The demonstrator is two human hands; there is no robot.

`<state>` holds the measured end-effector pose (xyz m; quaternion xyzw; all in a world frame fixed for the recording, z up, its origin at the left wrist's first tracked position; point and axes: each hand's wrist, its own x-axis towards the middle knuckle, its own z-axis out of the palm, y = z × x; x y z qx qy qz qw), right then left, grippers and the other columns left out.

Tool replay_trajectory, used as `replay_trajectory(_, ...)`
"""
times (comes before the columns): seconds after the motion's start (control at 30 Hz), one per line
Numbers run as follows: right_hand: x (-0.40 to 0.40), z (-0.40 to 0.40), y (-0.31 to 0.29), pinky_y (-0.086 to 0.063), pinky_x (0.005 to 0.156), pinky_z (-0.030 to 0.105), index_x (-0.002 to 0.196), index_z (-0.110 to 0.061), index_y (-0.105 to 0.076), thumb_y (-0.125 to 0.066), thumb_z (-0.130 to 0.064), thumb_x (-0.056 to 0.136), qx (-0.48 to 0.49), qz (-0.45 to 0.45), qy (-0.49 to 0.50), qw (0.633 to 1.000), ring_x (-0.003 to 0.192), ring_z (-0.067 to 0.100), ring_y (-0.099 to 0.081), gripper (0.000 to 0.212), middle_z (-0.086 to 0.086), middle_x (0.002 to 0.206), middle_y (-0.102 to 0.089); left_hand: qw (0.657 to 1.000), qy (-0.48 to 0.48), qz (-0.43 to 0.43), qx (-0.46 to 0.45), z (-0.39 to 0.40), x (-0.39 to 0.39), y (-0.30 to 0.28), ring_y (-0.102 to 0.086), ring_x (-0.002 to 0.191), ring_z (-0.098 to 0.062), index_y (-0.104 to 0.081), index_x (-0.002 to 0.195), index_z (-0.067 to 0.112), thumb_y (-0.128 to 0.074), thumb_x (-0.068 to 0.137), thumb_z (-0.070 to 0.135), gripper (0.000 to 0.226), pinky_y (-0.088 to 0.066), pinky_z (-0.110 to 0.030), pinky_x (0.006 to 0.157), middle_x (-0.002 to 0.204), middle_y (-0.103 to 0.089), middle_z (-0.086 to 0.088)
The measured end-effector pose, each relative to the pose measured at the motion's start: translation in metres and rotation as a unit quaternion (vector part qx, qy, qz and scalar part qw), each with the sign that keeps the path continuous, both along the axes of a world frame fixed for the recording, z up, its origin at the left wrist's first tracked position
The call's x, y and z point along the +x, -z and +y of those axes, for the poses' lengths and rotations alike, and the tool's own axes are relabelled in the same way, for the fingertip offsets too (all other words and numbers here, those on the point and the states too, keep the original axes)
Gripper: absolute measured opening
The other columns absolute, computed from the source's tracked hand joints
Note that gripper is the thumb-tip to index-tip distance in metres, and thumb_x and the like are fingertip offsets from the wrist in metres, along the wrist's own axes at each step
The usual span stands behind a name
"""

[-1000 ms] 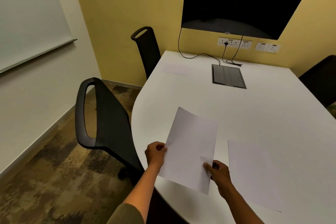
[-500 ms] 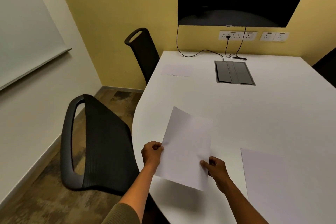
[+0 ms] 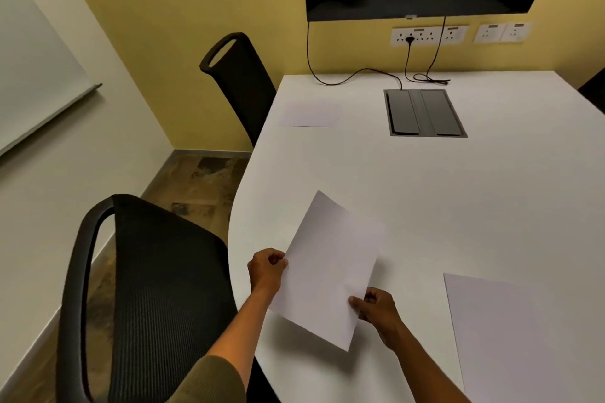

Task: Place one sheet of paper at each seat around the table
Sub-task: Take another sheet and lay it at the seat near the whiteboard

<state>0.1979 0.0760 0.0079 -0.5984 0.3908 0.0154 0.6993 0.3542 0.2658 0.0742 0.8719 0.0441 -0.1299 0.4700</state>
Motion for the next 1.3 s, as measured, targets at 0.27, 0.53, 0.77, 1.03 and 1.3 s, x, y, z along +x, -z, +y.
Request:
replay_trajectory(0.27,0.022,0.013,0.01,-0.061,0.073,0.035,0.098,0.002,-0.067,-0.075,0.0,0.081,0.051,0.013,0.041,0.998,0.091,0.032,-0.073,0.018,0.018,0.097,-0.074,0.999,0.04,0.014,0.011,-0.009,0.044,0.011,-0.061,0.084,-0.019,-0.072,0.095,0.004,-0.07,0.084,0.003,0.011,-0.049,-0.027,0.079,0.092,-0.068,-0.007)
replay_trajectory(0.53,0.046,0.041,0.024,-0.059,0.062,0.031,0.085,0.003,-0.067,-0.074,0.001,0.082,0.123,0.044,0.114,0.985,0.071,0.026,-0.07,0.008,0.016,0.082,-0.073,0.999,0.04,-0.003,0.007,-0.005,0.081,0.01,-0.065,0.089,-0.021,-0.071,0.102,0.002,-0.068,0.085,-0.001,0.018,-0.05,-0.026,0.082,0.098,-0.071,-0.012)
replay_trajectory(0.77,0.068,0.082,0.048,-0.052,0.054,0.03,0.065,-0.003,-0.053,-0.075,0.003,0.08,0.148,0.112,0.198,0.962,0.056,0.023,-0.054,0.028,0.013,0.066,-0.058,1.0,-0.004,-0.009,0.0,0.022,0.1,0.014,-0.063,0.088,-0.018,-0.072,0.099,0.001,-0.067,0.088,0.007,0.014,-0.051,-0.026,0.077,0.095,-0.07,-0.008)
replay_trajectory(1.03,0.079,0.099,0.06,-0.056,0.088,0.052,0.071,0.001,-0.056,-0.073,0.008,0.08,0.179,0.148,0.254,0.939,0.089,0.037,-0.064,0.021,0.022,0.091,-0.064,0.999,-0.049,0.004,-0.004,0.04,0.101,0.018,-0.055,0.076,-0.015,-0.059,0.067,0.016,-0.059,0.093,0.008,0.027,-0.045,-0.022,0.072,0.069,-0.055,0.005)
replay_trajectory(1.3,0.089,0.102,0.06,-0.055,0.089,0.057,0.07,0.002,-0.055,-0.076,0.006,0.078,0.171,0.162,0.25,0.939,0.086,0.036,-0.063,0.023,0.024,0.093,-0.064,0.999,-0.052,0.005,-0.009,0.039,0.097,0.018,-0.054,0.073,-0.01,-0.063,0.073,0.013,-0.058,0.093,0.007,0.021,-0.04,-0.013,0.06,0.07,-0.057,0.008)
